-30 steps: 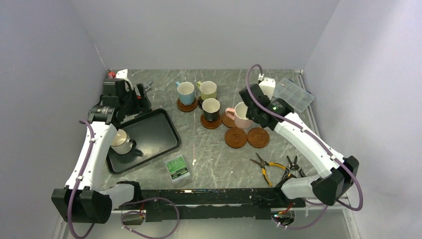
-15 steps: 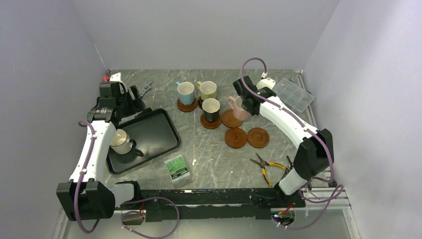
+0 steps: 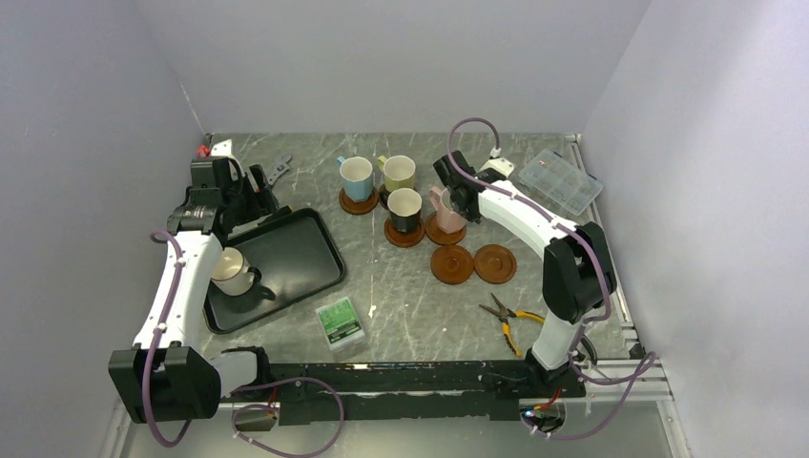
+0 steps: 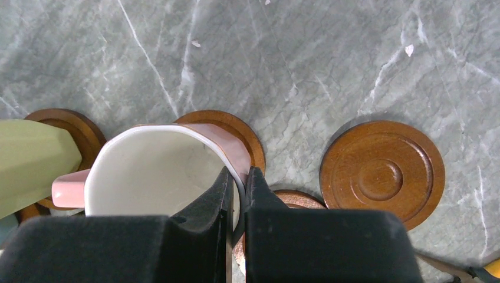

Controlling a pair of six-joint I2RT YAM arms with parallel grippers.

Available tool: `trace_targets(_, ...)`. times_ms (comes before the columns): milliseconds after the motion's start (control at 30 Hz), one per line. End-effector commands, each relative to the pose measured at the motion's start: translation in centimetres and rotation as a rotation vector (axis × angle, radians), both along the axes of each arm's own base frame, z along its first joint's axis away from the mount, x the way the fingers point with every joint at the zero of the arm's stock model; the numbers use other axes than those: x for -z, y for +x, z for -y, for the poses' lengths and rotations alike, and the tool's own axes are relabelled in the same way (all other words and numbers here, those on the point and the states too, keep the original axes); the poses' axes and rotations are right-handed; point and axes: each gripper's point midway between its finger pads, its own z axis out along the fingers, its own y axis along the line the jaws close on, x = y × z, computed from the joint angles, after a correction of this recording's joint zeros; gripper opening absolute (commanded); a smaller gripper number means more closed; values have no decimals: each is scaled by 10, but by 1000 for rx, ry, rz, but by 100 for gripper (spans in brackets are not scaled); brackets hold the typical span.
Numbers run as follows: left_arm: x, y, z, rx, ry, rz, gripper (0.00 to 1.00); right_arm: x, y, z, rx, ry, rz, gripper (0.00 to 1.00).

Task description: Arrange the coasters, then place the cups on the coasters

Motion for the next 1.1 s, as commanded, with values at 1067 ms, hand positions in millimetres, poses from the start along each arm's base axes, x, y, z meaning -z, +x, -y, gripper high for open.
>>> trace_targets(1067,-9,6,7,38,-18,43,80,-13,7,-13,92,-72,93,0)
